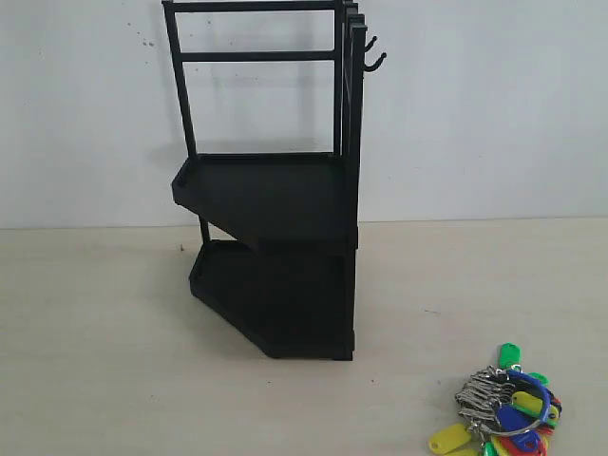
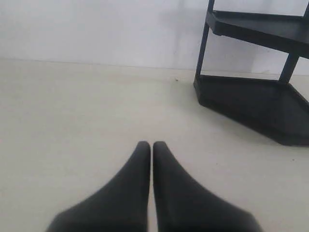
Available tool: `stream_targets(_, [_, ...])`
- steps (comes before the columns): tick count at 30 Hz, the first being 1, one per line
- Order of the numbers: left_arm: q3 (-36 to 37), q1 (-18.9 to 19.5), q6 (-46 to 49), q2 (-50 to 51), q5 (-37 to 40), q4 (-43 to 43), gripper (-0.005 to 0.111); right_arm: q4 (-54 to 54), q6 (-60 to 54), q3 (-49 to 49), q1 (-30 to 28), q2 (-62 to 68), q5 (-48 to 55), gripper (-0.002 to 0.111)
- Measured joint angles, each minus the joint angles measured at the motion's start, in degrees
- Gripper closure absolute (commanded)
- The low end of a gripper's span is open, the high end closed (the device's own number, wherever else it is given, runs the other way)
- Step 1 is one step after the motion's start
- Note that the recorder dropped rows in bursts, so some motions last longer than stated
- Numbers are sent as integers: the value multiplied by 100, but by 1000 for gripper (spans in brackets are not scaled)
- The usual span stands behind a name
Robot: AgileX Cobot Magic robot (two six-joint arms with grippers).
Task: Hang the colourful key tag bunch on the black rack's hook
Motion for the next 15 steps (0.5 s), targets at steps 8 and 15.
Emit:
stream_targets(8, [0,0,0,0,0,0,102,0,-16,0,0,0,0,108])
stream_targets(15, [0,0,0,0,0,0,102,0,-73,0,0,0,0,108])
